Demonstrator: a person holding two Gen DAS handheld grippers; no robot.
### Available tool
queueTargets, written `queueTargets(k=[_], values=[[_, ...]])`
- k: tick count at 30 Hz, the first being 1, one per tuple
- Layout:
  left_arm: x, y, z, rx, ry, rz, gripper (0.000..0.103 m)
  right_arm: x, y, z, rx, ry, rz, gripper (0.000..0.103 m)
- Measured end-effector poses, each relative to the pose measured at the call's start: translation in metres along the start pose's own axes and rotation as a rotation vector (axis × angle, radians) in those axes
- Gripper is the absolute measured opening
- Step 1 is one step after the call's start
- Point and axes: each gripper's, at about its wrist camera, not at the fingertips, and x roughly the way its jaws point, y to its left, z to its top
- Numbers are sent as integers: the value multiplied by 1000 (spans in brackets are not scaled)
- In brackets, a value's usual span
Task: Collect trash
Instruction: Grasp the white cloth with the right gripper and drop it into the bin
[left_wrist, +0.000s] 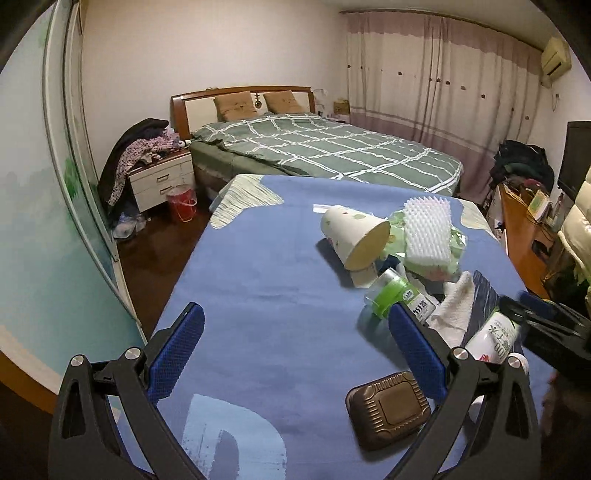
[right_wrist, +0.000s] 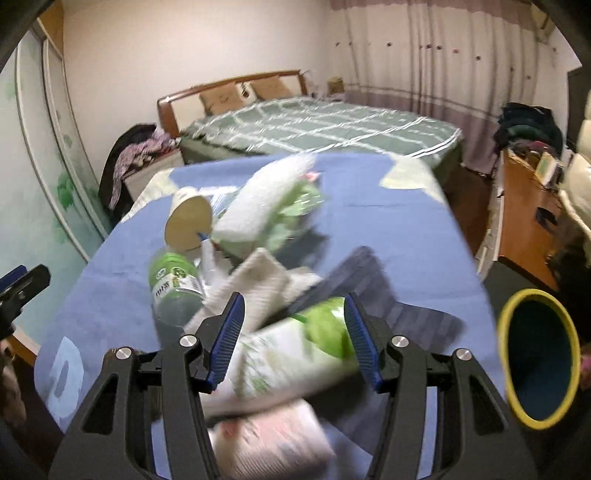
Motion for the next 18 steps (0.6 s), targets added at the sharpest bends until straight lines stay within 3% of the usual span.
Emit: queueTargets(k=[5,16,17,18], values=[[12,-15,1,19,19,-8,98,35,16,14,-21,67,-7,53],[28,-25,-1,27,44,-34,98,67,21,25,-32,219,17,53],[28,-25,0,27,44,-35,98,67,23,24,-42,218,9,48],[29,-25,-1,26,45,-37,98,68,25,24,-47,221,10,35]])
